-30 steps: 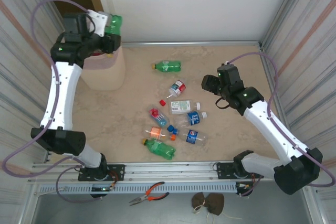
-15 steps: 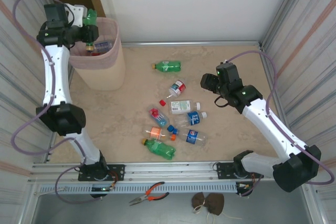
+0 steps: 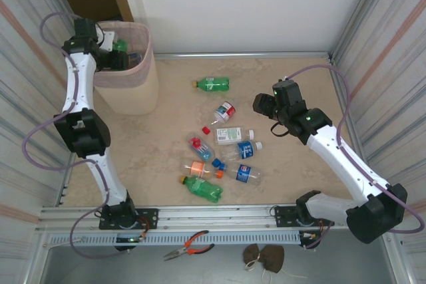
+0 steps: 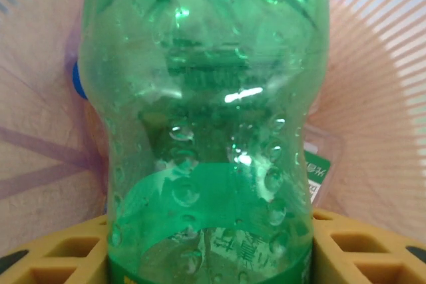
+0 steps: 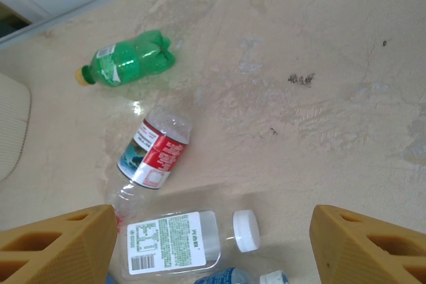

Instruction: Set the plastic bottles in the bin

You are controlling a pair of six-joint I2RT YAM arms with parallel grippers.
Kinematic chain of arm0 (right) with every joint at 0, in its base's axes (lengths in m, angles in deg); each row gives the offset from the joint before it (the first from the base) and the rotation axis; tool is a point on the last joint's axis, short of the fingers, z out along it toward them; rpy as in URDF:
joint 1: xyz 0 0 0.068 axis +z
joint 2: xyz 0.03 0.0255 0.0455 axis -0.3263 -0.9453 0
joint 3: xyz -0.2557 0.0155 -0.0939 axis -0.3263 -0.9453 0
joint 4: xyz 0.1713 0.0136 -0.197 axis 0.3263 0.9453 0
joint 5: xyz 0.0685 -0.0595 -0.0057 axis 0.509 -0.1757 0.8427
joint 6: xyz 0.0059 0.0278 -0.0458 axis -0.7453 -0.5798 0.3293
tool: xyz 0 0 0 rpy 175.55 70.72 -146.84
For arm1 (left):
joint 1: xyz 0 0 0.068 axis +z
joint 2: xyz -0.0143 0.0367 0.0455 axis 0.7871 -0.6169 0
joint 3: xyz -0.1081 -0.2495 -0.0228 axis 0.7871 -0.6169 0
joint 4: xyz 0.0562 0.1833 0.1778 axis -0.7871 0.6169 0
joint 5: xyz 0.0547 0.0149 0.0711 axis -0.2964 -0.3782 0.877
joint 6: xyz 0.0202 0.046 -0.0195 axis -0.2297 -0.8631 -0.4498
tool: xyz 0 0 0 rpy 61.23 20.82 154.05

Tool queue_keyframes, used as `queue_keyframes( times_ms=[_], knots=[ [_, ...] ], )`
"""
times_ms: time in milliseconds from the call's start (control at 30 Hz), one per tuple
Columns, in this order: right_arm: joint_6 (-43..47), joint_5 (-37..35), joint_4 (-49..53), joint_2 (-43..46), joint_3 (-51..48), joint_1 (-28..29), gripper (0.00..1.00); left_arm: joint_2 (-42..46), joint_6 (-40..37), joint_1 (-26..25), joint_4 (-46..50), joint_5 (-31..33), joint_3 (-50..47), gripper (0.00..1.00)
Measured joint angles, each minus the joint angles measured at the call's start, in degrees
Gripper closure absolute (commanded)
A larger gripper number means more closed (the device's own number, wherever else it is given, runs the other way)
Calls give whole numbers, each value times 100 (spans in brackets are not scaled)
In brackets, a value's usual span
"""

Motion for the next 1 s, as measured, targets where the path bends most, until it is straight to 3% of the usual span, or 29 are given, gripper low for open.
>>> queue_keyframes(
  times_ms=[400, 667, 1000],
  knots=[
    [-4, 2, 2, 0, 0, 4, 25, -98, 66, -2, 72, 81, -229, 27],
    [-87, 15, 2, 0, 0, 7, 24, 92, 120, -2, 70, -11, -229, 27],
    [192, 273, -74, -330, 22, -76, 21, 992, 149, -17, 79, -212, -234, 28]
  ],
)
